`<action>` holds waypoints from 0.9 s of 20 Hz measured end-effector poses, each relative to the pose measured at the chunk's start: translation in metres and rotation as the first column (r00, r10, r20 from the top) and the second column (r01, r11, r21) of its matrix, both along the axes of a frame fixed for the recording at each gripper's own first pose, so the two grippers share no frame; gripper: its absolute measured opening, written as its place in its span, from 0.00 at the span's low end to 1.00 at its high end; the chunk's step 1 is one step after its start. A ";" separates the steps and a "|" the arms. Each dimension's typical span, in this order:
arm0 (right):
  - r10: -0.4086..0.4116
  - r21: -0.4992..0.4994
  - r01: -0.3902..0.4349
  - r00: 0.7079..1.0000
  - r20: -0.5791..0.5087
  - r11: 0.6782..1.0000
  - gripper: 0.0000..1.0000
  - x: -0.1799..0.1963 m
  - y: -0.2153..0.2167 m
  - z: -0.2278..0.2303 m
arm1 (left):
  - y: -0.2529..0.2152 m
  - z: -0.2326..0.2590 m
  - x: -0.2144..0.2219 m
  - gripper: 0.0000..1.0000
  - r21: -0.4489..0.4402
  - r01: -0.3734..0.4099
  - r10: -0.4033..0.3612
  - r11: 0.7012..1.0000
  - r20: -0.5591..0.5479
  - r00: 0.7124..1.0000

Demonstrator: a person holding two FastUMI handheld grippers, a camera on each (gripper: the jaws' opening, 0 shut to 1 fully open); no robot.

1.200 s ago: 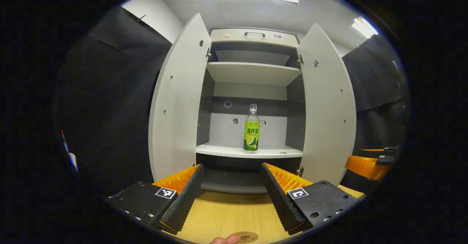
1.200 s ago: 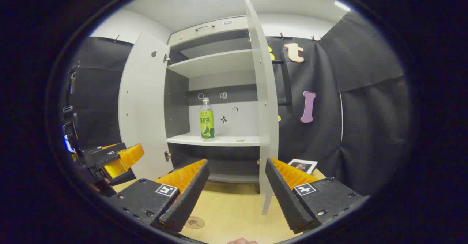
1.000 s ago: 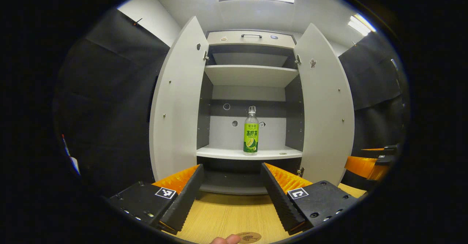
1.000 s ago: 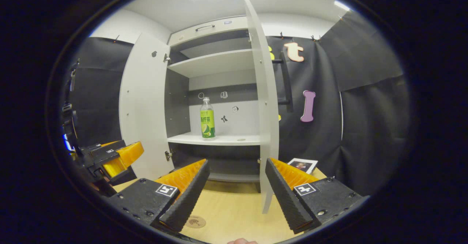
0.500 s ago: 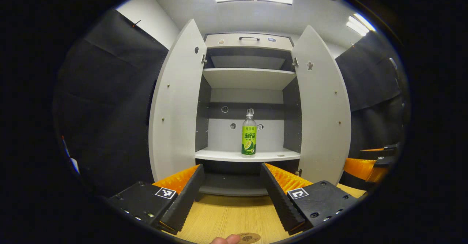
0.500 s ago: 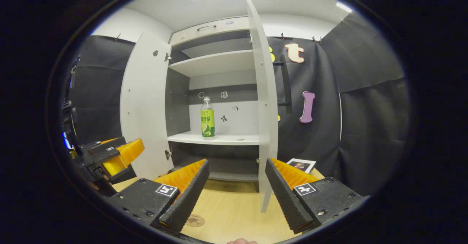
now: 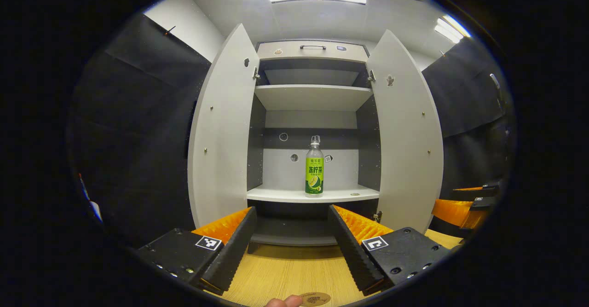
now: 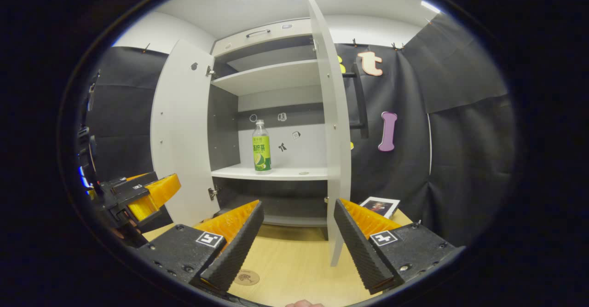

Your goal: Grasp the bottle in the cabinet with the left hand and place it on the coaster, then close the right door with the right hand and the left door with the left hand.

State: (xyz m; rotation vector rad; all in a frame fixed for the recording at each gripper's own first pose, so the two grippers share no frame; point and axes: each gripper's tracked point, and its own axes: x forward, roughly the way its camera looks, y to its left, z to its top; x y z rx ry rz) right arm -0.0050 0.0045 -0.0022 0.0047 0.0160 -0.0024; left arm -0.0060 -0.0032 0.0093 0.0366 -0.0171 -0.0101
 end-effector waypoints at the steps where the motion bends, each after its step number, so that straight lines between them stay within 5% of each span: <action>1: -0.001 0.000 0.001 1.000 0.000 1.000 0.98 -0.001 0.000 0.000 | 0.000 0.000 0.000 0.94 -0.002 0.003 -0.003 1.000 -0.002 1.000; 6: -0.008 -0.006 0.008 1.000 -0.005 1.000 0.98 -0.001 -0.002 -0.001 | -0.003 0.001 0.003 0.95 -0.012 0.022 -0.022 1.000 -0.005 1.000; 10: -0.009 -0.014 0.009 1.000 -0.001 1.000 0.98 -0.001 -0.001 0.002 | -0.021 0.012 0.027 0.94 -0.032 0.112 -0.112 0.993 -0.014 0.994; 18: -0.019 0.014 0.019 1.000 0.000 1.000 1.00 -0.005 0.007 0.000 | -0.063 0.019 0.121 0.95 -0.023 0.251 -0.252 0.968 -0.073 0.965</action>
